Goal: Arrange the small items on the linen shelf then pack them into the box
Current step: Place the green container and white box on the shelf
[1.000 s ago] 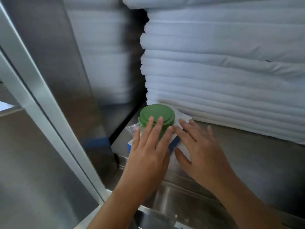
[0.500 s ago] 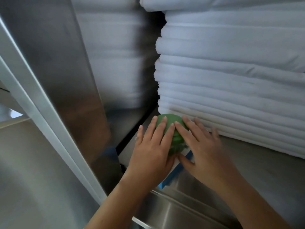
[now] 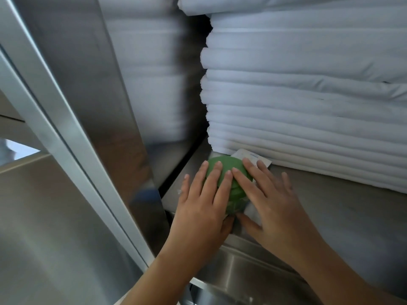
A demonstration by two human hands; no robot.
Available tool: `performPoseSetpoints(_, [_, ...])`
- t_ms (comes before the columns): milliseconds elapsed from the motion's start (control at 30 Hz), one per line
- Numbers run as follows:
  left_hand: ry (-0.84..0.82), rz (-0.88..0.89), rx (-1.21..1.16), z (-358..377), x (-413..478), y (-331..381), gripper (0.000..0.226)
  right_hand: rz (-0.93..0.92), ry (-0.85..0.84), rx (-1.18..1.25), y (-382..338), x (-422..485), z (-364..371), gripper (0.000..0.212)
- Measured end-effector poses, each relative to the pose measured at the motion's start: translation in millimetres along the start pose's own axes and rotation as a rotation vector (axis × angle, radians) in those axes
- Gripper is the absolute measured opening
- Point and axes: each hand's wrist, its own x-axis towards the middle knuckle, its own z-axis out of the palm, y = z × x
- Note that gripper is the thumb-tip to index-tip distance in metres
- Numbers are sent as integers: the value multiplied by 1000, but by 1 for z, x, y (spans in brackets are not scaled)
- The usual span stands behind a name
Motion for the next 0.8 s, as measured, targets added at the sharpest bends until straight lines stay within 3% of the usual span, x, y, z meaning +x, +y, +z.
performPoseSetpoints(233, [93,43,-3,0,-13,1,80,-2,21,-60,-9,-15,-4,80])
performPoseSetpoints(500, [172,245,-30,5,-20,-11,81,12,27,-134,-10,-27,-13,79])
performPoseSetpoints(800, [216,290,-123,-5,-42,-22,69,38,-9,-117,-28,-37,-21,85])
